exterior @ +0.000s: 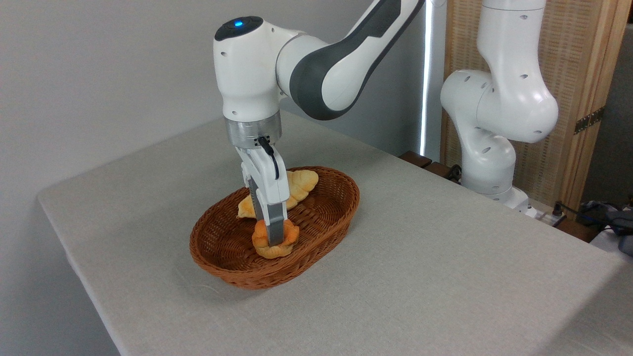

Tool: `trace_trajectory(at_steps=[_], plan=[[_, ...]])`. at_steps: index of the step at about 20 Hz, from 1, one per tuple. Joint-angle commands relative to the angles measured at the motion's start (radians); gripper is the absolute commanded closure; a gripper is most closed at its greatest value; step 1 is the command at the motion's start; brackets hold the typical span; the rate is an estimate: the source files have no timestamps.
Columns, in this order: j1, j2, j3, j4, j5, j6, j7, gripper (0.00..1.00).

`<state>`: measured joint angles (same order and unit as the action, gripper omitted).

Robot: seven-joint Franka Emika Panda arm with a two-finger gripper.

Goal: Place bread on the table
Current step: 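Lower the gripper onto the orange bun and close on it, then lift the orange bun out of the basket and lower it onto the table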

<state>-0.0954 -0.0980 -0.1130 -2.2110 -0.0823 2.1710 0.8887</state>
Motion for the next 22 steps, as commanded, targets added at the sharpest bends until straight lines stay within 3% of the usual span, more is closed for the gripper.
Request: trace_trajectory(at_steps=[1,14,22], plan=[[-0.004,0.004,-0.004,-0.004,-0.008,0.01,0.013,0.65],[0.006,-0.031,0.015,0.027,-0.01,0.004,0.016,0.64],[0.006,-0.045,0.076,0.074,-0.011,0.001,0.015,0.64]])
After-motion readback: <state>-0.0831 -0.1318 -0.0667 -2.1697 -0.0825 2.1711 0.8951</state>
